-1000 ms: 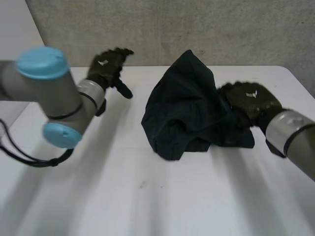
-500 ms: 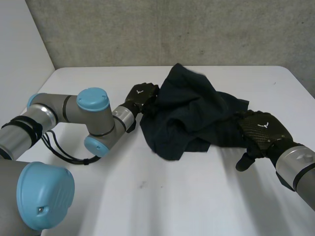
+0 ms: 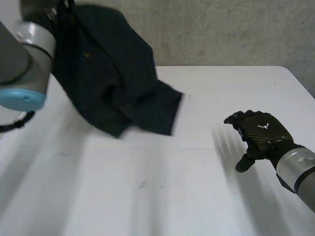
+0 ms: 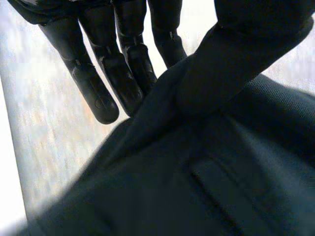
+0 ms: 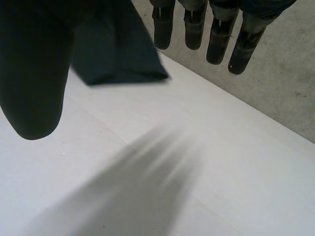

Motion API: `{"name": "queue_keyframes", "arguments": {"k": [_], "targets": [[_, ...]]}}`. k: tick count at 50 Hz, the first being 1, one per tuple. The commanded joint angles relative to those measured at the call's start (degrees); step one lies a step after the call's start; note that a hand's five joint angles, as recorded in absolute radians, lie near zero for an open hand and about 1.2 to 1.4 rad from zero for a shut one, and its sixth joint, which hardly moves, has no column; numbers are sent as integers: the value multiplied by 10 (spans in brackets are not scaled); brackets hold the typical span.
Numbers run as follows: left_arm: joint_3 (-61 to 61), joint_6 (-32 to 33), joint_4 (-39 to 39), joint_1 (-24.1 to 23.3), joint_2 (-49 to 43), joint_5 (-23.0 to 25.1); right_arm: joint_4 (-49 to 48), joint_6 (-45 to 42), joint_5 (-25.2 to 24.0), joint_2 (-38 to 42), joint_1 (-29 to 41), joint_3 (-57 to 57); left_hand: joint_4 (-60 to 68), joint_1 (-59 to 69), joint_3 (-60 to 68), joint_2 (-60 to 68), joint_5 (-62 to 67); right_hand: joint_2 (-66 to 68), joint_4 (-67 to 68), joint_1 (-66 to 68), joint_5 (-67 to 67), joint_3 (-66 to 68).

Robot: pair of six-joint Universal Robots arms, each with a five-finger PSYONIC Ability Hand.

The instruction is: Fold the shorts.

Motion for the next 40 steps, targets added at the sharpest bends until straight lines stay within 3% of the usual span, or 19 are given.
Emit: {"name": "queue_keyframes", "arguments": {"k": [1,6,17,21,22,25,30,35,40], "targets": [[9,-4,28,-36,32,66,0,-1,1,-8,3,8,110,149,120,115,139,-31,-37,-19,-41,-25],[11,-1,43,-130,-35,159,0,-1,2,-18,-2,10,110,149,120,115,139,-31,-37,-19,-41,-25],[-71,19,6,-243,-138,277,-4,-1,3,-45,-14,15,110,149,120,115,139,-31,-37,-19,-41,-25],[-109,92,-40,-283,-131,323,-9,-1,4,-47,-36,16,-216,-178,-207,-212,-187,-31,-37,-19,-41,-25],[-115,111,-48,-288,-126,327,-8,-1,3,-49,-40,16,-227,-189,-218,-223,-198,-31,-37,-19,-41,-25],[-128,190,-82,-293,-104,327,-9,-1,4,-51,-49,15,-274,-236,-264,-270,-245,-31,-37,-19,-41,-25],[-135,266,-142,-279,-75,295,-9,0,1,-56,-57,9,-350,-312,-341,-346,-321,-31,-37,-19,-41,-25],[-146,259,-171,-247,-19,234,-6,-9,-7,-58,-56,-9,-350,-312,-341,-346,-321,-31,-37,-19,-41,-25],[-194,201,-169,-233,47,140,17,-104,-74,-58,-49,-44,-345,-306,-335,-341,-316,-31,-37,-19,-41,-25]]}}
